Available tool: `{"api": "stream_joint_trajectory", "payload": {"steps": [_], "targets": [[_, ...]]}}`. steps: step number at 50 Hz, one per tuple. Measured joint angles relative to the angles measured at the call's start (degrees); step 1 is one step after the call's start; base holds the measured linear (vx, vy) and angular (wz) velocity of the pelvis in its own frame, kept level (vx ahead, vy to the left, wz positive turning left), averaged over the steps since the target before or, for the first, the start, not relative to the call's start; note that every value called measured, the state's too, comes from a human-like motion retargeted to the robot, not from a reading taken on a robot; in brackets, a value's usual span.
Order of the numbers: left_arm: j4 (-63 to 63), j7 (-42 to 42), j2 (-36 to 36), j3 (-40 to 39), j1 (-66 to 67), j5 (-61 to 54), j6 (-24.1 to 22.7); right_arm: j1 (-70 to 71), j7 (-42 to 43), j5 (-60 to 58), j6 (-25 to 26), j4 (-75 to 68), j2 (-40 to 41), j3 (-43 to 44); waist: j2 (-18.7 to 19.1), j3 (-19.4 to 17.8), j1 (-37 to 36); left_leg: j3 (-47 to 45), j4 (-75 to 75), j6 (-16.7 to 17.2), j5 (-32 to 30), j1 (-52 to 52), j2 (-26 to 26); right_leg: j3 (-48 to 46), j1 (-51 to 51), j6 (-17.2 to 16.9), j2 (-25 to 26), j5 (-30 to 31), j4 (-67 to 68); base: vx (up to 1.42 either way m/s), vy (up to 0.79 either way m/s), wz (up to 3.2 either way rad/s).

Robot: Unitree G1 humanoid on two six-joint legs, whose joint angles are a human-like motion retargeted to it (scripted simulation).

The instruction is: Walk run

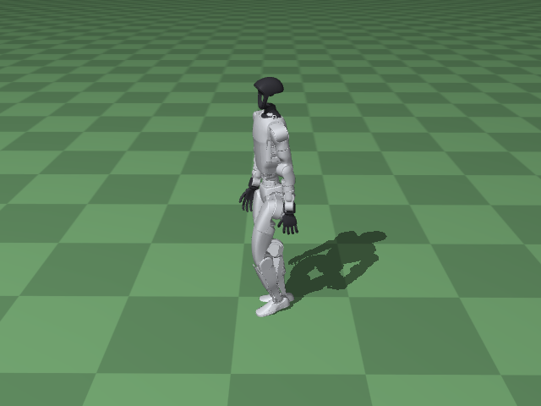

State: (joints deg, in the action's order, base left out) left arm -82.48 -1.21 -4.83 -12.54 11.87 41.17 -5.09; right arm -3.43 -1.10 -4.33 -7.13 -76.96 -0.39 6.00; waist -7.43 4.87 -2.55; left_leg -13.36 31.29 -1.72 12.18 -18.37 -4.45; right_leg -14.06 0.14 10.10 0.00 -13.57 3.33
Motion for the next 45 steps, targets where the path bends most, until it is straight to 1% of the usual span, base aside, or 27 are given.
{"api": "stream_joint_trajectory", "payload": {"steps": [3,5,7,12,15,17,18,20,22,23,25,26,27,28,29,30,32,35,37,38,40,43,45], "targets": [[-2.33,2.86,-0.33,-2.22,2.74,-1.3,0.53,6.31,-1.88,3.45,0.21,1.63,-0.35,-1.2,0.44,-0.7,-1.58,0.17,-6.29,0.42,-2.97,-4.12,-0.59,0.6,1.13,0.73,1.49,-1.17,-0.22,0.34,-0.07,-0.17],[-3.64,4.24,-1.01,-2.83,4.27,-1.36,0.09,10.25,-2.0,4.1,0.44,2.81,-1.16,-1.83,0.6,-1.41,-3.29,1.87,-11.24,1.05,-5.95,-6.39,-1.5,1.97,2.33,1.15,2.57,-2.14,-0.25,0.23,-0.07,-0.29],[-4.61,6.01,-2.04,-3.4,5.49,-0.33,-0.02,13.76,-1.88,3.15,0.61,3.75,-2.02,-1.68,0.98,-2.21,-4.69,5.21,-15.94,2.27,-8.09,-7.92,-2.23,2.78,4.21,1.7,3.85,-3.3,-0.45,0.36,-0.06,-0.16],[-5.12,7.3,-3.79,-4.99,6.65,0.25,0.46,20.51,-2.24,2.49,1.37,4.63,-3.13,-1.33,1.05,-3.54,-5.84,9.54,-21.78,3.14,-11.99,-11.0,-2.51,4.48,8.91,2.44,5.46,-5.64,-1.02,0.51,-0.03,0.0],[-4.99,7.58,-4.4,-5.81,6.08,-0.49,0.7,22.2,-2.92,3.6,1.34,4.28,-2.91,-1.4,0.43,-3.19,-5.35,12.3,-21.48,3.03,-11.88,-11.52,-2.94,3.77,11.35,1.29,5.16,-5.52,-0.95,0.78,0.01,0.15],[-4.99,7.98,-4.96,-5.67,4.92,-0.77,1.01,22.03,-4.04,3.57,0.74,3.58,-2.61,-1.38,-0.19,-2.53,-4.9,13.29,-19.3,2.52,-12.31,-11.36,-3.19,2.68,12.66,-0.46,4.54,-3.61,-0.08,0.62,0.01,0.1],[-4.89,7.83,-5.07,-5.38,4.34,-0.82,1.11,21.46,-4.48,3.39,0.37,3.09,-2.5,-1.53,-0.46,-2.24,-4.91,12.84,-18.01,1.84,-12.56,-10.94,-3.24,2.39,13.43,-1.7,4.07,-1.74,0.56,0.95,0.06,-0.05],[-4.87,6.9,-5.21,-4.52,3.03,-1.08,1.51,19.31,-5.85,2.43,-0.64,1.86,-2.33,-1.98,-0.25,-1.08,-4.95,11.99,-16.11,0.05,-15.21,-10.25,-3.0,1.92,14.94,-4.02,3.74,4.22,2.2,1.17,0.09,-0.17],[-5.3,5.12,-4.48,-3.79,0.82,-1.89,2.2,15.67,-6.71,0.14,-1.15,0.35,-2.24,-2.49,0.09,0.17,-4.61,11.98,-13.14,-1.24,-14.55,-9.84,-2.25,0.5,15.09,-5.55,2.96,14.24,5.83,0.97,0.02,-0.2],[-5.54,4.06,-3.73,-3.42,-0.8,-2.6,2.41,13.53,-6.43,-1.17,-1.28,-0.37,-2.25,-2.79,0.53,0.47,-4.49,12.26,-11.98,-1.9,-13.32,-8.98,-1.62,-1.29,14.74,-5.34,2.21,20.49,8.59,0.8,0.01,-0.26],[-4.92,2.23,-1.91,-2.44,-3.69,-4.07,2.01,8.97,-5.02,-3.0,-1.88,-1.98,-2.59,-3.12,2.37,0.71,-4.87,12.79,-12.39,-3.54,-10.05,-4.54,-0.06,-3.21,12.9,-3.66,1.21,31.07,16.86,0.87,0.07,-0.39],[-4.09,1.6,-1.14,-1.71,-5.01,-4.95,1.58,6.98,-4.17,-3.14,-2.33,-3.08,-3.07,-3.39,3.53,0.55,-5.05,12.83,-13.25,-3.64,-9.07,-1.98,0.99,-2.97,10.59,-3.03,1.14,35.05,22.89,1.0,0.12,-0.58],[-3.28,1.14,-0.52,-0.97,-6.39,-5.91,1.09,5.15,-3.38,-3.29,-2.66,-4.16,-3.5,-3.61,4.79,0.46,-5.21,12.67,-14.16,-3.68,-8.19,0.44,2.16,-3.35,8.1,-1.78,0.67,37.77,29.02,1.09,0.13,-0.79],[-2.51,1.01,-0.21,-0.22,-7.91,-7.01,0.49,3.65,-2.74,-3.45,-2.74,-5.21,-3.86,-3.73,6.24,0.55,-5.33,12.12,-15.17,-3.59,-7.51,2.61,3.59,-4.96,5.23,0.69,-0.59,37.96,35.38,1.05,0.11,-0.87],[-1.77,1.23,-0.09,0.08,-9.64,-7.92,-0.07,2.39,-1.98,-4.1,-2.66,-6.1,-4.02,-3.46,7.3,0.79,-4.85,11.59,-16.42,-3.29,-6.96,4.47,4.59,-5.03,1.44,1.5,-0.95,35.72,40.99,0.95,0.07,-0.84],[-1.05,1.62,-0.06,0.14,-11.49,-8.74,-0.62,1.24,-1.16,-4.99,-2.48,-6.91,-4.07,-2.99,8.16,1.1,-4.07,11.09,-17.81,-2.9,-6.48,6.18,5.38,-4.33,-2.81,1.5,-0.87,32.25,46.21,0.78,0.01,-0.49],[0.44,2.63,-0.54,-0.72,-15.3,-9.51,-1.3,-0.69,0.51,-6.63,-2.32,-8.42,-3.81,-1.42,8.48,1.32,-0.92,10.95,-20.9,-2.82,-6.16,9.35,4.91,-3.71,-11.12,-0.34,-1.61,27.71,52.28,0.72,-0.04,0.0],[2.45,4.77,-1.82,-1.27,-20.86,-10.88,-1.88,-3.66,1.24,-6.31,-2.42,-10.4,-3.78,0.53,7.74,1.23,4.2,9.89,-24.65,-3.97,-5.48,14.06,3.07,-2.72,-21.09,-3.77,-1.83,21.95,51.81,0.54,-0.05,0.53],[3.8,6.37,-2.82,-1.34,-24.19,-11.47,-2.09,-5.91,0.0,-5.42,-1.96,-11.12,-4.19,1.62,6.94,1.8,7.17,11.96,-26.14,-5.24,-4.56,16.48,0.78,-3.5,-26.07,-4.78,-3.76,17.85,45.74,0.83,-0.06,0.62],[4.48,6.74,-3.29,-1.27,-25.63,-11.67,-2.36,-7.07,-0.6,-5.2,-1.58,-11.35,-4.37,2.25,6.51,1.88,8.36,12.44,-26.74,-5.93,-3.82,18.06,-0.21,-3.92,-27.68,-4.9,-4.7,16.35,41.07,0.89,-0.09,0.59],[6.01,6.94,-4.19,-0.99,-28.07,-11.79,-3.2,-9.05,-1.27,-4.96,-0.97,-11.77,-4.59,3.56,5.34,1.74,10.63,14.19,-27.52,-7.21,-1.99,21.47,-2.52,-2.82,-29.85,-6.18,-5.3,14.2,29.04,0.86,-0.12,0.62],[8.26,4.78,-5.58,-0.12,-30.29,-12.16,-4.98,-10.84,-2.15,-4.27,-0.05,-12.4,-4.73,5.12,3.34,1.37,13.35,17.55,-28.51,-8.21,0.55,27.49,-5.43,1.6,-31.16,-9.84,-5.07,14.7,10.93,0.92,-0.17,0.57],[8.93,3.41,-6.23,-0.03,-31.03,-12.33,-6.08,-11.93,-3.37,-4.02,0.47,-12.14,-4.55,6.13,2.81,1.68,14.0,18.1,-29.05,-8.17,1.71,31.05,-5.7,4.09,-32.15,-11.13,-4.39,14.29,4.37,1.05,-0.25,0.21]]}}
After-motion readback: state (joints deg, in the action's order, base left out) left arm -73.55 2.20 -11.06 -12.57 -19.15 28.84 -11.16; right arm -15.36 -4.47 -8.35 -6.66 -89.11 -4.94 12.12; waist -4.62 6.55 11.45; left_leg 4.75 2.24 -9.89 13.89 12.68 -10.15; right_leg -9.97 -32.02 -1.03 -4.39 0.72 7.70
